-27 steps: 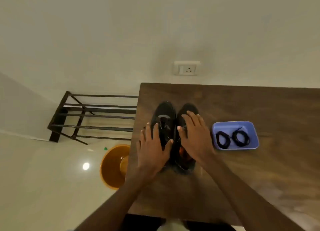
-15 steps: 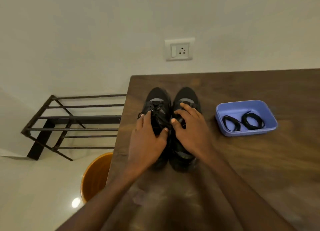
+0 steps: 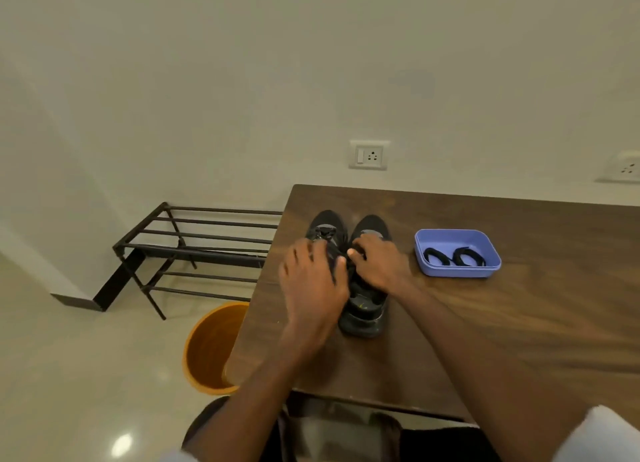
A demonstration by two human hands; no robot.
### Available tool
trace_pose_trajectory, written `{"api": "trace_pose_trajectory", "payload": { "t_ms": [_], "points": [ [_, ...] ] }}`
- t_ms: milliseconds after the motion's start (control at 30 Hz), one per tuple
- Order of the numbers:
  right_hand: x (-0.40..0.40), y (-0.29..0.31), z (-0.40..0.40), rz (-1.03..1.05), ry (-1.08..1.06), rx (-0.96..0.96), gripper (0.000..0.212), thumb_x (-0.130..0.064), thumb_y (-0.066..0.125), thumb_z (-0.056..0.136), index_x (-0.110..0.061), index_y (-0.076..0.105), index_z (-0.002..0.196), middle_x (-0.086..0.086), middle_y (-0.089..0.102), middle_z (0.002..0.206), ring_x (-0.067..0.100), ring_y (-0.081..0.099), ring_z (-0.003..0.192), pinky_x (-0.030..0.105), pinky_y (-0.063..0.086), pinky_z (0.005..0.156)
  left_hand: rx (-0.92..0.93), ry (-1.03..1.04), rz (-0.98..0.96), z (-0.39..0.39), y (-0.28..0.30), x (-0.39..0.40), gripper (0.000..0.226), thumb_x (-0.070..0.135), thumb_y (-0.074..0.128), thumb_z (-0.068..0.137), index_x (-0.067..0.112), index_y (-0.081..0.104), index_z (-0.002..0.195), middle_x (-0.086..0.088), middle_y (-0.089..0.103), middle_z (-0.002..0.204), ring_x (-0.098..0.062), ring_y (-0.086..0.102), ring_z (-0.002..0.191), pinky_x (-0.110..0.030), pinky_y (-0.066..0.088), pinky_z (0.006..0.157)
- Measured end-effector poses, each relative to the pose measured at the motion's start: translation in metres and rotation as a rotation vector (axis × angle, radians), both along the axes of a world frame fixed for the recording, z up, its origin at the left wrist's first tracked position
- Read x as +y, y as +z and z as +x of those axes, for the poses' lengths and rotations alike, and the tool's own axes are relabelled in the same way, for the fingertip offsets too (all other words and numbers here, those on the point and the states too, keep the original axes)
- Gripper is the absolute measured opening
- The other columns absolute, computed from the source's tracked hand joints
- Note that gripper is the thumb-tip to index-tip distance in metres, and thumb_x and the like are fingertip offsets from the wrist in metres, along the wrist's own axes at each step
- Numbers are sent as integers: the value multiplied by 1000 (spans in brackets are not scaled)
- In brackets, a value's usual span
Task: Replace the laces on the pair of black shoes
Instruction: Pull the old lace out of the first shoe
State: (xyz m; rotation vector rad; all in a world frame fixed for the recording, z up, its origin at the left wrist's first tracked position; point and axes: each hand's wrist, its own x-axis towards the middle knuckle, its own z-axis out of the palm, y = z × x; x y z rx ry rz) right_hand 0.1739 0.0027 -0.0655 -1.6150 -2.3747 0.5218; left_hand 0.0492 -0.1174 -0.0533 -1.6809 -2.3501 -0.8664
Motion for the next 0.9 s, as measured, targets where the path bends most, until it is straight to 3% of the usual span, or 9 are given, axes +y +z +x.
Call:
{"api": "trace_pose_trajectory", "payload": {
  "t_ms": [67,133,233,333,400,467,667,800,900],
  "points": [
    [13,12,-3,190,-8,-49,36,-46,47,102,-30,61,130,-5,48,151,28,43,138,53,38,111,14,-134,118,23,-8,-13,40,55,49,99,26,57,126,-5,53,135,-24,48,128,-46,42,105],
    [32,27,-15,309,145,-17,36,-45,54,100,-36,62,133,-10,41,159,24,32,149,53,32,118,47,-208,89,43,-24,-14,46,62,50,96,26,61,123,-6,54,136,-26,48,130,-50,37,107],
    [58,42,-46,92,549,-1,36,-50,57,101,-45,61,137,-17,37,162,18,21,156,48,25,121,203,-259,-35,57,-46,-3,50,67,58,88,27,65,117,-6,52,142,-27,44,136,-52,28,110],
    [75,37,-71,-93,705,-268,40,-63,48,100,-48,60,135,-19,45,156,16,33,150,50,29,121,248,-223,-29,42,-55,5,33,54,73,83,31,66,105,-5,51,142,-25,42,137,-52,26,109],
    [80,34,-74,-157,638,-254,48,-76,44,92,-50,62,129,-18,57,143,12,50,135,50,39,115,217,-162,-13,32,-59,-3,30,48,74,84,31,66,108,-7,51,144,-27,40,139,-54,26,109],
    [83,34,-72,-145,496,-188,61,-88,38,84,-53,62,127,-20,62,137,11,54,129,51,43,111,158,-89,-50,28,-61,-9,35,39,76,83,29,65,115,-9,49,148,-29,38,143,-56,26,110],
    [70,42,-54,-200,147,-266,99,-108,11,65,-53,55,134,-6,46,154,37,38,145,68,28,114,26,120,-71,-8,-54,-29,55,26,72,77,36,59,129,-7,42,145,-32,41,131,-57,34,105],
    [48,30,-24,-173,-66,-196,100,-101,5,72,-48,47,145,5,35,161,45,27,149,67,23,117,-143,190,-121,-39,-47,-12,56,26,67,93,38,48,144,0,47,124,-16,52,104,-35,48,91],
    [32,8,1,-193,-142,-73,80,-88,11,84,-43,52,136,14,38,156,45,39,141,62,33,114,-335,52,-200,-56,-34,12,54,24,58,100,39,44,150,2,50,125,-10,50,95,-31,52,89]
  ]
}}
